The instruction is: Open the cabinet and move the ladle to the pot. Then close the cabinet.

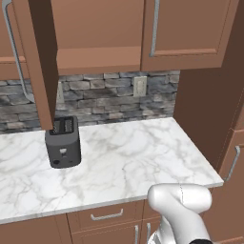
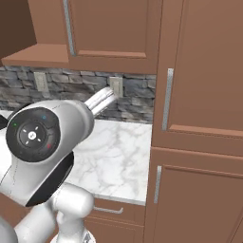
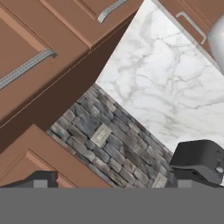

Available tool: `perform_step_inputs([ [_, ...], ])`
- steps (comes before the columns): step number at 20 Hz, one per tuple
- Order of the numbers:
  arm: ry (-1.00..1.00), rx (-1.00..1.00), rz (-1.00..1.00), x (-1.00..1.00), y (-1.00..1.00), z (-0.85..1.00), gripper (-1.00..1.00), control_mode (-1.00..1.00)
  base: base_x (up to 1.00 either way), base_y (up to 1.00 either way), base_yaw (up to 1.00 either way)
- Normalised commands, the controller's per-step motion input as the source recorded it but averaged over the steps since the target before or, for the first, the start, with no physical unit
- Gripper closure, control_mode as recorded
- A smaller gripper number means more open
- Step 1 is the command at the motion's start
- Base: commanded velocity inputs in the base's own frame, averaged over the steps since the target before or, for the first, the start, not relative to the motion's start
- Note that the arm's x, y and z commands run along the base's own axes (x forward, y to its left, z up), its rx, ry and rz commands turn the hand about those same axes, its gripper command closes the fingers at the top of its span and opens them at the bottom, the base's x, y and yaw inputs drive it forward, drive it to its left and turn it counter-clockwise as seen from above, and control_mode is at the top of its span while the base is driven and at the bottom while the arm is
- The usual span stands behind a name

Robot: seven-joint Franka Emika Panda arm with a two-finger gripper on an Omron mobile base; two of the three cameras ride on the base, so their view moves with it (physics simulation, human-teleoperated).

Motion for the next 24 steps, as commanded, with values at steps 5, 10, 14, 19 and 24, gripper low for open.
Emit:
perform_step_inputs([
  [5, -0.02, 0.0, 0.0, 0.07, 0.0, -0.19, -1.0, -1.0, 0.0, 0.0, 0.0],
  [10, -0.04, 0.0, 0.0, 0.0, 0.27, -0.1, -1.0, -1.0, 0.0, 0.0, 0.0],
  [14, -0.09, 0.0, 0.0, 0.0, 0.47, -0.06, -1.0, -1.0, 0.0, 0.0, 0.0],
  [19, -0.1, 0.0, 0.0, 0.02, 0.63, -0.08, -1.0, -1.0, 0.0, 0.0, 0.0],
  [24, -0.11, 0.01, 0.0, 0.23, 0.64, -0.37, -1.0, -1.0, 0.0, 0.0, 0.0],
])
